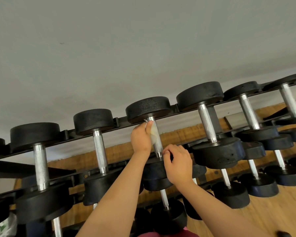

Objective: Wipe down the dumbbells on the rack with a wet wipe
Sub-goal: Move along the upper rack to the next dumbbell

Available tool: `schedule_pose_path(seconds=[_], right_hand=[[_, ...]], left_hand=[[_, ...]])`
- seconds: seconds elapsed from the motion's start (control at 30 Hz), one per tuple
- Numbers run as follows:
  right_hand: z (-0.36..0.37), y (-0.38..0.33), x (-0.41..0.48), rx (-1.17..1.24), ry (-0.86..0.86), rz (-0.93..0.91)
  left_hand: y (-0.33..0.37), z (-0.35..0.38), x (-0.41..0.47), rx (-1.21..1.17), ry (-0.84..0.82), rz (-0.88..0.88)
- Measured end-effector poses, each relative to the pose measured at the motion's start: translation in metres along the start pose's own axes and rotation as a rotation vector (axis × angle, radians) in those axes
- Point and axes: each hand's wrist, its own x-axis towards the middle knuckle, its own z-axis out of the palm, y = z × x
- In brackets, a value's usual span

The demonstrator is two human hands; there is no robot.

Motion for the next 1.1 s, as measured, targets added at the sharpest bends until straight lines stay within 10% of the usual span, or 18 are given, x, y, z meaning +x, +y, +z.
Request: schedule_pose_path(seconds=[0.43,1.1], right_hand=[[-0.001,0.0,0.0,0.01,0.005,0.0],[0.0,0.001,0.0,0.007,0.004,-0.011]], left_hand=[[-0.013,-0.011,-0.023,-0.05,-0.412,-0.123],[0.003,0.003,-0.006,-0.251,-0.301,-0.268]])
